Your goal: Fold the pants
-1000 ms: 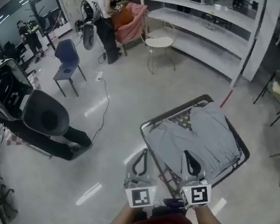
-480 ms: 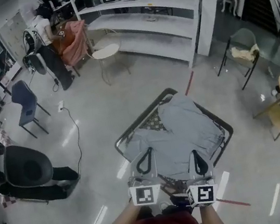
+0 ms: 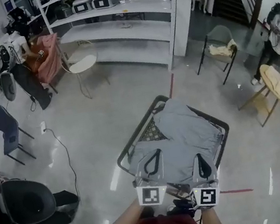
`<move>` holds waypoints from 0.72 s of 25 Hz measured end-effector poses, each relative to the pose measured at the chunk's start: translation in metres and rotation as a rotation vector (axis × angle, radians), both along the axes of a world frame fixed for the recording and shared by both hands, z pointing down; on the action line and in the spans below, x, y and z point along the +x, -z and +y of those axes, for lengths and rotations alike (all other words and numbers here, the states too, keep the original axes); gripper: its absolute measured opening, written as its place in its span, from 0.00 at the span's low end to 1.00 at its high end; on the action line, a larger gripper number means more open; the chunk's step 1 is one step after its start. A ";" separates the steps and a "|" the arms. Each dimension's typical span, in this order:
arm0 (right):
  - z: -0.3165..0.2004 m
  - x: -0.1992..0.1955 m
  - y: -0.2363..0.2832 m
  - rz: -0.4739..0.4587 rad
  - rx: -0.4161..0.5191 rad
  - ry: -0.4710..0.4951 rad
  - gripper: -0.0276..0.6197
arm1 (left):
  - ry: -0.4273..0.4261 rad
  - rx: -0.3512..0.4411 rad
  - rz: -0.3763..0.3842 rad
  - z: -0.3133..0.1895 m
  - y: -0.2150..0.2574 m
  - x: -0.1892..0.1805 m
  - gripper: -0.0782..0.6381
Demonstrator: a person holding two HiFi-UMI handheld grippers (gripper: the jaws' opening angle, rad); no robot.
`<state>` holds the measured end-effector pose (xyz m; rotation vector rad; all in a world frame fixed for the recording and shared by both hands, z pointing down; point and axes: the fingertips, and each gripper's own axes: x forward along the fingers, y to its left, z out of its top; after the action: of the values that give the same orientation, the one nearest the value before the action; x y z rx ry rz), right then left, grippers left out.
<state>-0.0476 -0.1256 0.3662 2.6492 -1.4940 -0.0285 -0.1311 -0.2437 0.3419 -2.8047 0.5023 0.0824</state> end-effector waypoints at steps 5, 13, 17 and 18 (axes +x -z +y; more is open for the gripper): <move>-0.021 -0.020 0.000 0.011 -0.005 -0.089 0.05 | -0.096 -0.001 0.010 -0.027 -0.001 -0.011 0.12; -0.023 -0.053 -0.007 0.022 -0.020 -0.222 0.05 | -0.217 -0.028 0.012 -0.045 -0.010 -0.029 0.12; -0.019 -0.066 -0.015 0.013 -0.060 -0.265 0.05 | -0.263 -0.019 0.007 -0.045 -0.014 -0.033 0.12; -0.016 -0.067 -0.017 0.013 -0.066 -0.275 0.05 | -0.272 -0.020 -0.003 -0.045 -0.019 -0.034 0.12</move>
<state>-0.1149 -0.1421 0.3833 2.7675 -1.0948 0.0240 -0.1653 -0.2886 0.3609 -2.8750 0.1184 0.1307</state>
